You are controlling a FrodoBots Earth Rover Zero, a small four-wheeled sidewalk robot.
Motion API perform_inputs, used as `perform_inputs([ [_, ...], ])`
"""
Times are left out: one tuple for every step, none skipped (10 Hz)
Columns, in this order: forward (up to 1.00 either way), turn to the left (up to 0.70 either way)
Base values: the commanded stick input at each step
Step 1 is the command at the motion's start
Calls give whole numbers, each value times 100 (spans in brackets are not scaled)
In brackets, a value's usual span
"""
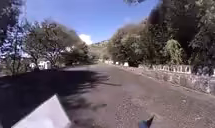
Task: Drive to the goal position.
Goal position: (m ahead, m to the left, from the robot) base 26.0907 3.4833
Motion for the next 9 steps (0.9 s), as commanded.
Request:
perform_inputs([
  [70, 0],
  [70, 0],
  [70, 0],
  [70, 0],
  [70, 0],
  [70, 0],
  [70, 0],
  [70, 0],
  [70, 0],
])
